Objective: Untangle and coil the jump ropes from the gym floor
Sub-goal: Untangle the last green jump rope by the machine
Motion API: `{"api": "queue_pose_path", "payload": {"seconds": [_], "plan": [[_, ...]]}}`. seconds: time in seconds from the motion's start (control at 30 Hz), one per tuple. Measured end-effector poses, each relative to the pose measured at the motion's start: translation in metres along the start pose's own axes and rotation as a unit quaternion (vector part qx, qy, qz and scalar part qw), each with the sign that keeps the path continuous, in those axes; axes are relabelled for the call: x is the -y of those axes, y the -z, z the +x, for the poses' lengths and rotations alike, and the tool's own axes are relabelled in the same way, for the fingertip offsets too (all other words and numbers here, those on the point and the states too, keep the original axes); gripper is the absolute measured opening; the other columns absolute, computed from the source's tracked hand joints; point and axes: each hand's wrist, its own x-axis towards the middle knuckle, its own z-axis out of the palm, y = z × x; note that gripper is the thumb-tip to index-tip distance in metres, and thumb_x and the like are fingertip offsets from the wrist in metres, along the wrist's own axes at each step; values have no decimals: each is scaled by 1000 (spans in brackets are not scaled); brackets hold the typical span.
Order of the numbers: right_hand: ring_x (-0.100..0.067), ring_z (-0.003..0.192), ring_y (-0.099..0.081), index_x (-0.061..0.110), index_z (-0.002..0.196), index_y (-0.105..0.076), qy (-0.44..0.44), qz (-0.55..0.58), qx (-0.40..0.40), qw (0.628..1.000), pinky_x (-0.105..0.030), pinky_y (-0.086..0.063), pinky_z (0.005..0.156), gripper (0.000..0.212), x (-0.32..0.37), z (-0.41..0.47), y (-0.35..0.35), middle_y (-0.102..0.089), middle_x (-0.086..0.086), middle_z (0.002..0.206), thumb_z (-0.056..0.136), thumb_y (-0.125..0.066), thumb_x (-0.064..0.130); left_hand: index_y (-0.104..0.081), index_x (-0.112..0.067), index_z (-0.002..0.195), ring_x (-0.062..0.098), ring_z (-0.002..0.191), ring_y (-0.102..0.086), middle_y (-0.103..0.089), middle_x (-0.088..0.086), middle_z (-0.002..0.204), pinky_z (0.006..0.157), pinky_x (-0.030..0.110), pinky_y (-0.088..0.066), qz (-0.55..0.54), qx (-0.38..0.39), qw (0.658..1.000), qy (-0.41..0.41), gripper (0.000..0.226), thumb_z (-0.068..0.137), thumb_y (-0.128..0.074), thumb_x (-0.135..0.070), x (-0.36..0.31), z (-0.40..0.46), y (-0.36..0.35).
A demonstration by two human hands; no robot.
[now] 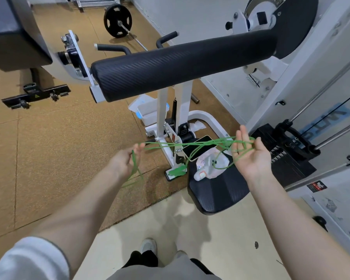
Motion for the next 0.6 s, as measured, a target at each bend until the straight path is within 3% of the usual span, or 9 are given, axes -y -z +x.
{"api": "queue_pose_path", "payload": {"seconds": [0.1, 0.17, 0.23, 0.3, 0.37, 0.43, 0.5, 0.53, 0.6], "plan": [[-13, 105, -58, 18, 84, -50, 55, -108, 23, 992, -31, -42, 97, 17, 2, 2, 1, -68, 1, 100, 99, -41, 18, -56, 9, 95, 6, 41, -61, -63, 15, 73, 54, 13, -52, -24, -19, 999, -30, 22, 97, -44, -9, -1, 0, 10], [-12, 93, -61, 19, 83, -47, 121, -281, 32, 951, -31, -51, 81, 15, 10, 4, 4, -64, 0, 100, 97, -47, 14, -56, 7, 97, 5, 41, -60, -64, 14, 70, 49, 13, -51, 61, -32, 997, -29, 21, 97, -43, -9, -4, 4, 24], [-17, 82, -63, 20, 85, -54, 203, -487, 28, 849, -29, -53, 60, 16, 22, 8, 13, -66, -1, 90, 98, -45, 16, -55, 4, 100, 8, 41, -62, -67, 10, 58, 41, 15, -49, 160, -51, 986, -11, 17, 98, -43, -8, -6, 11, 40], [-25, 75, -63, 17, 87, -61, 280, -689, 30, 667, -36, -52, 61, 18, 34, 14, 23, -66, -5, 78, 96, -47, 20, -54, -2, 107, 9, 46, -63, -68, 2, 57, 42, 19, -48, 237, -94, 967, -21, 16, 99, -41, -10, -6, 20, 50], [-26, 72, -58, 9, 85, -62, 297, -771, 37, 562, -36, -45, 66, 23, 36, 15, 24, -63, -9, 76, 96, -48, 22, -56, -4, 116, 13, 70, -66, -67, -2, 73, 66, 26, -52, 290, -166, 939, -76, 23, 99, -42, -10, -5, 30, 54], [-20, 63, -48, 7, 77, -57, 247, -716, 53, 651, -29, -37, 56, 24, 29, 8, 16, -55, -7, 69, 94, -50, 21, -52, -5, 127, 19, 98, -60, -63, 3, 101, 85, 25, -49, 391, -240, 879, -130, 31, 98, -44, -9, -2, 32, 58], [-14, 54, -34, 15, 69, -49, 156, -592, 76, 787, -19, -30, 44, 25, 25, -1, 5, -42, -1, 61, 93, -54, 20, -44, -4, 135, 27, 85, -55, -59, 14, 117, 59, 25, -50, 455, -263, 836, -157, 38, 98, -40, -6, 0, 38, 68], [-12, 52, -28, 18, 67, -48, 110, -555, 103, 818, -16, -26, 41, 27, 24, -5, -1, -36, 2, 58, 94, -53, 19, -42, -4, 135, 29, 73, -50, -58, 18, 113, 51, 31, -44, 490, -262, 813, -172, 38, 98, -36, -5, 2, 35, 71], [-11, 52, -23, 18, 72, -56, 58, -550, 196, 810, -16, -23, 44, 22, 19, -14, -9, -30, 7, 55, 94, -51, 18, -43, -4, 130, 33, 77, -51, -58, 23, 110, 63, 35, -42, 542, -275, 774, -180, 37, 95, -32, 0, 4, 36, 80]]}}
